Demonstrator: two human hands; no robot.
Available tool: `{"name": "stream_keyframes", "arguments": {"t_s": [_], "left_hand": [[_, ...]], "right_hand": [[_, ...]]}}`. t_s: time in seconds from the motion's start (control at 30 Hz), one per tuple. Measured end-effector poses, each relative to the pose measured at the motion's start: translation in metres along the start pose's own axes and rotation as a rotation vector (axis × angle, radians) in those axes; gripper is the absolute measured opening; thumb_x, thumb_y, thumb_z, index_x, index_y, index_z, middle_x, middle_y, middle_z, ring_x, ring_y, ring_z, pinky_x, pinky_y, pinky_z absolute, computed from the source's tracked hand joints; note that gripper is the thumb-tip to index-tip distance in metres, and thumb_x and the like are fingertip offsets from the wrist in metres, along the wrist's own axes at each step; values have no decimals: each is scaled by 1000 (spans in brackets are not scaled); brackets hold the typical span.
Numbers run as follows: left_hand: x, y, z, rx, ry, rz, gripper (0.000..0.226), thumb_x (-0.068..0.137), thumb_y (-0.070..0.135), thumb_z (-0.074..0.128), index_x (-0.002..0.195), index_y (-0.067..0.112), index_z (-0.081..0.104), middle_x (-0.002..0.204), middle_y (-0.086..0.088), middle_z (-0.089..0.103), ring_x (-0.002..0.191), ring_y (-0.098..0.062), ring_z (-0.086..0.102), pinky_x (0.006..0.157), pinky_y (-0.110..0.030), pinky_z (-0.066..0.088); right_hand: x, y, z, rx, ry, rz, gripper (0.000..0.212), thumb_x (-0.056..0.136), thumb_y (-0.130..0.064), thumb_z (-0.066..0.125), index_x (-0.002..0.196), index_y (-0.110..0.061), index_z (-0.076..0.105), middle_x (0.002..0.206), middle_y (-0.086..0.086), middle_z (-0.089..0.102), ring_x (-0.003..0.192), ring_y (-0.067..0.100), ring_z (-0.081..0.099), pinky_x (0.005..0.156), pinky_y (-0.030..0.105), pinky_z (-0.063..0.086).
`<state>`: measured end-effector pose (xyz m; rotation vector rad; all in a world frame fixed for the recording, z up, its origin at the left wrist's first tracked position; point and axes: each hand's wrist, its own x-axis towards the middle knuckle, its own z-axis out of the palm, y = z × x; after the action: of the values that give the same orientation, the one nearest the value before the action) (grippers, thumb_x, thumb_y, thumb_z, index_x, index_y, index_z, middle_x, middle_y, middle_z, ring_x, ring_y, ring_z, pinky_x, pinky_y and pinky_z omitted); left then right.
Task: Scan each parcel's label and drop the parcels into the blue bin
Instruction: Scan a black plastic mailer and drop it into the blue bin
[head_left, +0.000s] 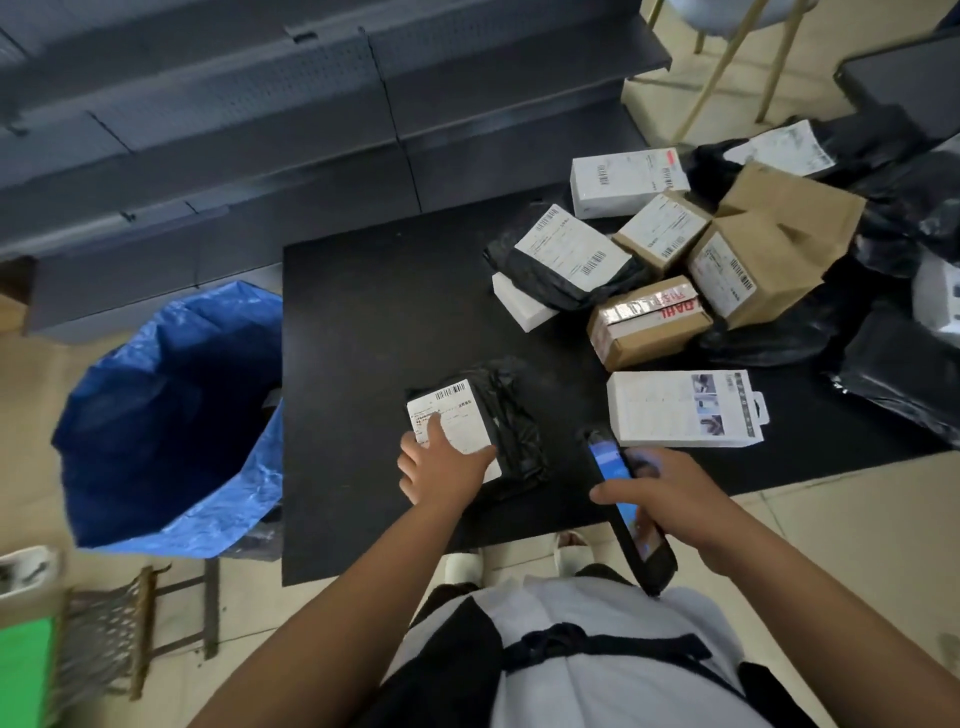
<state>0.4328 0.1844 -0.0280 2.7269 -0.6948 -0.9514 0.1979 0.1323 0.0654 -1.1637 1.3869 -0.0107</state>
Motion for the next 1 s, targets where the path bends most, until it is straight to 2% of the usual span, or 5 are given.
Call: {"name": "stream_keyframes", "arguments": {"t_s": [0.13, 0.47, 0.63, 0.8, 1.0], "left_hand": [[-7, 26, 17, -18, 7, -133, 109, 76, 60, 76, 158, 34, 9, 160, -11, 10, 145, -34, 19, 117, -49, 21], [-12, 25, 23, 18, 17, -321, 109, 77, 44, 80, 155, 39, 4, 151, -12, 21, 137, -32, 28, 109, -45, 29], [-9, 6, 10, 91, 37, -288, 114, 72, 48, 84, 155, 40, 6, 143, -12, 35, 131, -32, 37, 104, -47, 37], [-11, -31, -9, 35, 75, -253, 111, 70, 51, 84, 151, 43, 8, 147, -12, 35, 134, -35, 36, 106, -53, 37], [-13, -85, -39, -137, 160, -282, 107, 68, 52, 83, 148, 43, 13, 148, -10, 32, 135, -35, 33, 108, -56, 34]], "right_hand": [[14, 3, -15, -9, -80, -21, 37, 83, -26, 83, 114, -17, 67, 108, 9, 71, 93, 25, 69, 77, 37, 55], [35, 4, -22, 10, -216, -33, 45, 84, -25, 83, 119, -24, 56, 113, 3, 65, 89, 23, 66, 70, 31, 52], [36, 2, -12, 14, -225, -51, 56, 83, -28, 84, 131, -20, 57, 123, 5, 65, 107, 22, 64, 80, 33, 53], [36, -12, 7, 9, -262, -81, 42, 85, -24, 82, 118, -24, 56, 104, -6, 61, 92, 8, 58, 74, 30, 48], [38, -36, 42, -125, -268, -137, 48, 82, -25, 84, 122, -21, 59, 121, 5, 64, 99, 14, 62, 79, 30, 53]]}}
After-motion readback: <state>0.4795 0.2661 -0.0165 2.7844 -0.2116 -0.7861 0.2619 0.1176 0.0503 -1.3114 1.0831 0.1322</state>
